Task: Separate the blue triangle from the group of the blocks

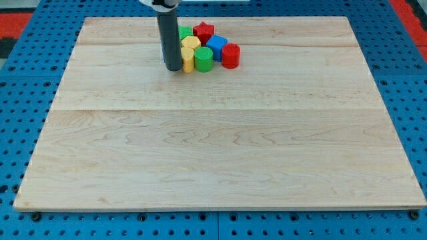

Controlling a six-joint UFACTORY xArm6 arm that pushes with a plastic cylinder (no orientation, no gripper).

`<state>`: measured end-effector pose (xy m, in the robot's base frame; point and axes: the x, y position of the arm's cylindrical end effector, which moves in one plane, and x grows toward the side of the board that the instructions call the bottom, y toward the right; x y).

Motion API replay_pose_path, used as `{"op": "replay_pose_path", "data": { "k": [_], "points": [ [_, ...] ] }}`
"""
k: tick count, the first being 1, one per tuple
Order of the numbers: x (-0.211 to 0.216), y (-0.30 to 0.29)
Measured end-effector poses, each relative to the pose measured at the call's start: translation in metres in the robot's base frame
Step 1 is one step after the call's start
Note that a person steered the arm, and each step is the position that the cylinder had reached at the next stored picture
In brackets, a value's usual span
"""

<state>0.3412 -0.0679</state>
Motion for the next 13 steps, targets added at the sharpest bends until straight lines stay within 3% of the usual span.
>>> {"op": "replay_pose_path", "data": {
  "k": [5, 7, 9, 12, 13],
  "points": [
    [-0.005, -0.002],
    [-0.011, -0.091],
    [-0.045, -0.065],
    [-0.041, -0.032],
    [0.01, -0.027]
  ]
}}
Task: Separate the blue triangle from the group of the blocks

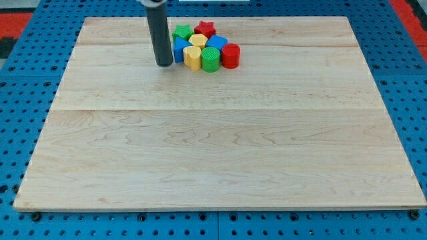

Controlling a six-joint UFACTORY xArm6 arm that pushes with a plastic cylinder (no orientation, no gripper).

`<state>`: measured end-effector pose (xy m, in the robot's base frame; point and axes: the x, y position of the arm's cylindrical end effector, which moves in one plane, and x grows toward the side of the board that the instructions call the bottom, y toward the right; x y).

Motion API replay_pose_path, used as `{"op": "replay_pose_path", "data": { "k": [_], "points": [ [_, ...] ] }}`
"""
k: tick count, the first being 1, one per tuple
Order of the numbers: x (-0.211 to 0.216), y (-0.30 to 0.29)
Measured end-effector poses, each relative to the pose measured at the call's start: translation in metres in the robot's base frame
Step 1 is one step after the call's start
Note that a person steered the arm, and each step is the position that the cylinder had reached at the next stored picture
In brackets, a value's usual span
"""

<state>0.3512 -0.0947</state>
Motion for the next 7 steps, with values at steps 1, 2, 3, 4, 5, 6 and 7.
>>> {"op": "replay_pose_path", "data": {
  "k": [1, 2, 3, 4, 5, 6, 7],
  "points": [
    [0.045, 0.001],
    [0.089, 0.05],
    [0.089, 0.057],
    [0.089, 0.058],
    [0.089, 0.057],
    [0.089, 0.057],
    [0.076, 0.052]
  ]
}}
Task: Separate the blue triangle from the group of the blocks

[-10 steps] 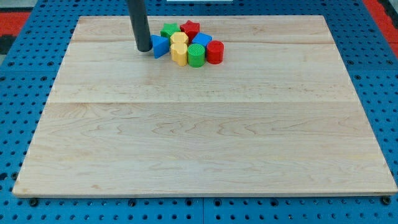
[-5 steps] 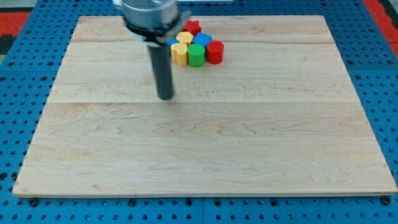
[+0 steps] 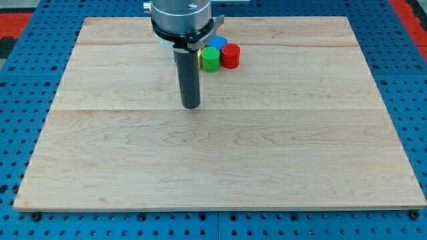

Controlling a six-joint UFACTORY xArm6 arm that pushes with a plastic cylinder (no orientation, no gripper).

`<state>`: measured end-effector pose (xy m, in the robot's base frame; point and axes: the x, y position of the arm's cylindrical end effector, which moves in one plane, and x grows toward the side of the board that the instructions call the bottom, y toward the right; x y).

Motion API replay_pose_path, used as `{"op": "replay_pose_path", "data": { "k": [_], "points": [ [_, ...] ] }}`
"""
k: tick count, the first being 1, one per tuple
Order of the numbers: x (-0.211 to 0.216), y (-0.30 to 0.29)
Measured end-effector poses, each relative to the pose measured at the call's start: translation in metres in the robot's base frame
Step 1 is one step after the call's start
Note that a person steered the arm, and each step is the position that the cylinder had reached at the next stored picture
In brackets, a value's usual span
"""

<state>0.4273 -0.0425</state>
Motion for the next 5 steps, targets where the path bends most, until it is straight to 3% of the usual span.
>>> {"op": "replay_pose_path", "data": {
  "k": [2, 3, 4, 5],
  "points": [
    [-0.08, 0.154],
    [-0.136, 0.109],
    [-0.096, 0.101],
    [-0.057, 0.049]
  ]
}}
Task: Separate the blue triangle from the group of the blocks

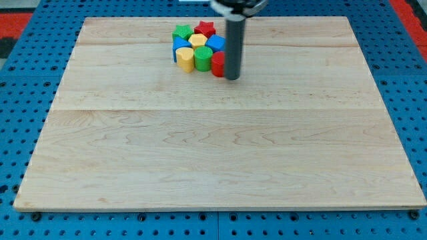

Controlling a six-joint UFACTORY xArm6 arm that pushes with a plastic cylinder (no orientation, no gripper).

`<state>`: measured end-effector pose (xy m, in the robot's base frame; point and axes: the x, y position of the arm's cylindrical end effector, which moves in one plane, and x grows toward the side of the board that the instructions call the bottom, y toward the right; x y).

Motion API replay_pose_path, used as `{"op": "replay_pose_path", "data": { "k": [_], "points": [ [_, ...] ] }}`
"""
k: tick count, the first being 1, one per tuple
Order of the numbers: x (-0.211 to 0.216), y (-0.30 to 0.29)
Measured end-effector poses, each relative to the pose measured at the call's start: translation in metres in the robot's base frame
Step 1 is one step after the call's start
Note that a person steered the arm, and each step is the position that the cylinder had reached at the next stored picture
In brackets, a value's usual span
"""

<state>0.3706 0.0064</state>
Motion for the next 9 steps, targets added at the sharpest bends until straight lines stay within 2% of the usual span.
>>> {"op": "replay_pose_path", "data": {
  "k": [2, 3, 4, 5, 6, 7, 8, 9],
  "points": [
    [-0.016, -0.114],
    [-0.038, -0.136],
    [-0.038, -0.067],
    [-0.06, -0.045],
    [-0.098, -0.057],
    [-0.097, -0.072],
    [-0.064, -0.091],
    [-0.061, -0.104]
  ]
}}
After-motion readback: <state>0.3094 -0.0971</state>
